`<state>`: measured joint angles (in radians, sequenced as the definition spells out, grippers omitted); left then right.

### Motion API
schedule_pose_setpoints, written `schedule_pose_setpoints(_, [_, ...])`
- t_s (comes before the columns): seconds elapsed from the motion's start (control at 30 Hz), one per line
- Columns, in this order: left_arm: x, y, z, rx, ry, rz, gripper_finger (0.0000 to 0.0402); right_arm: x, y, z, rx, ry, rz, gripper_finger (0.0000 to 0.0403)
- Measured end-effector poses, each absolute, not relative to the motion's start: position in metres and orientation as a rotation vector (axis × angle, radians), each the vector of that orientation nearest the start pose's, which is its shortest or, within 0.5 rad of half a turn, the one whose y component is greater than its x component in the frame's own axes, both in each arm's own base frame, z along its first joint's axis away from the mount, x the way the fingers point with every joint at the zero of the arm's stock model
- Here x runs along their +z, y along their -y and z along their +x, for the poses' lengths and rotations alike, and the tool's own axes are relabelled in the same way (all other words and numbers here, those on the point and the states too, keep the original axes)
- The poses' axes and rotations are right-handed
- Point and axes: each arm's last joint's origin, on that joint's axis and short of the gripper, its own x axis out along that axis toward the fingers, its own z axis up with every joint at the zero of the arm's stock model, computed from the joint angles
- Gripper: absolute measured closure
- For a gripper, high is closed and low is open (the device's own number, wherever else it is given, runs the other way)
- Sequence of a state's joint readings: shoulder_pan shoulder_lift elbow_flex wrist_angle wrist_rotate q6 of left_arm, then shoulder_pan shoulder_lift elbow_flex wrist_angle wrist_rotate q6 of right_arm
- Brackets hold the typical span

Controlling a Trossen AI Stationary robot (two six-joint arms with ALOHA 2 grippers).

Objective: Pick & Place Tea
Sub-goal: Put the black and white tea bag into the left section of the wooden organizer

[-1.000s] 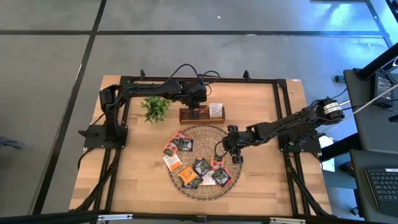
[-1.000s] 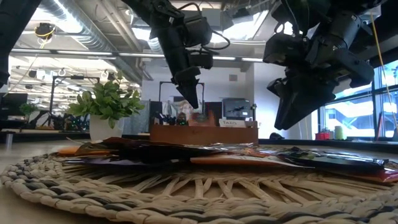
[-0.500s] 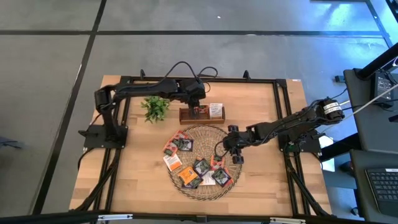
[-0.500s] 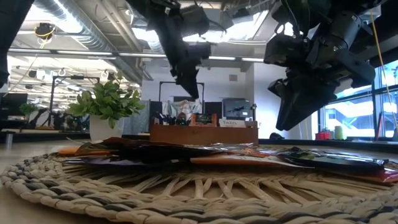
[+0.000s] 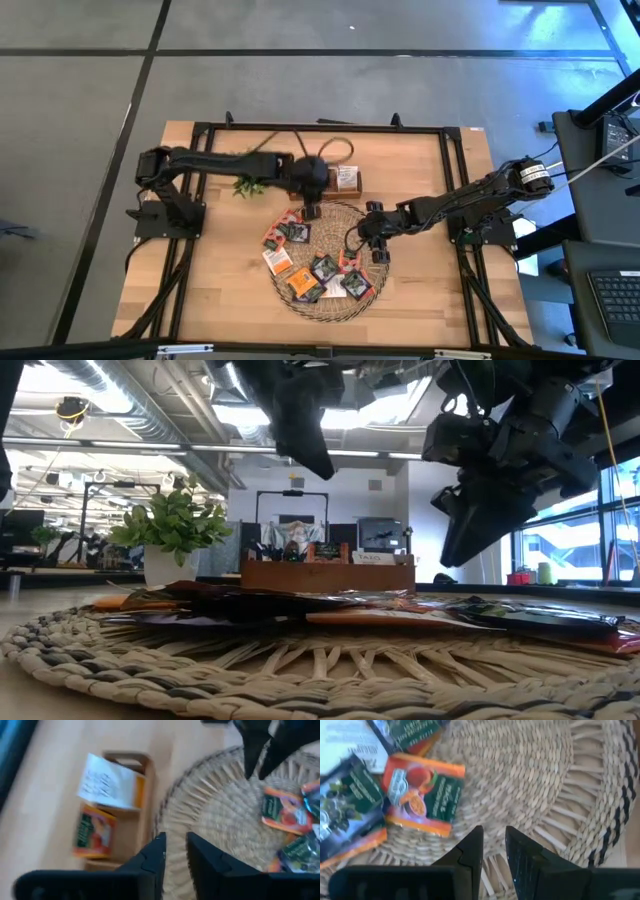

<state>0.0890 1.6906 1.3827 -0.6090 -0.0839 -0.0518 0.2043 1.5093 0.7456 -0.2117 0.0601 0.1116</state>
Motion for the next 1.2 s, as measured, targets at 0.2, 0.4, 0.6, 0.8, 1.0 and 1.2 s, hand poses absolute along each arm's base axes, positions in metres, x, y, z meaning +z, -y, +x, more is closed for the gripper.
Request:
schedule_pose_setpoints(0.2, [0.248, 0.015, 0.357, 0.151, -0.953, -0.145, 0.0330, 0.170, -0.057, 0.282, 0.110, -0.828, -0.050, 0.0318])
schedule_pose_setpoints(0.4, [0.219, 0.047, 0.342, 0.269, -1.018, -0.207, 0.0328, 0.183, -0.059, 0.294, 0.163, -0.636, -0.127, 0.0318])
schedule_pose_setpoints(0.6, [0.196, 0.060, 0.326, 0.375, -1.058, -0.285, 0.0325, 0.186, -0.060, 0.296, 0.168, -0.590, -0.138, 0.0318])
schedule_pose_setpoints(0.8, [0.175, 0.059, 0.313, 0.471, -1.099, -0.340, 0.0326, 0.174, -0.062, 0.304, 0.169, -0.585, -0.138, 0.0318])
schedule_pose_setpoints(1.0, [0.172, 0.058, 0.311, 0.475, -1.108, -0.340, 0.0327, 0.145, -0.063, 0.325, 0.168, -0.510, -0.152, 0.0317])
schedule_pose_setpoints(1.2, [0.172, 0.057, 0.305, 0.503, -1.157, -0.354, 0.0326, 0.127, -0.050, 0.347, 0.112, -0.503, -0.104, 0.0310])
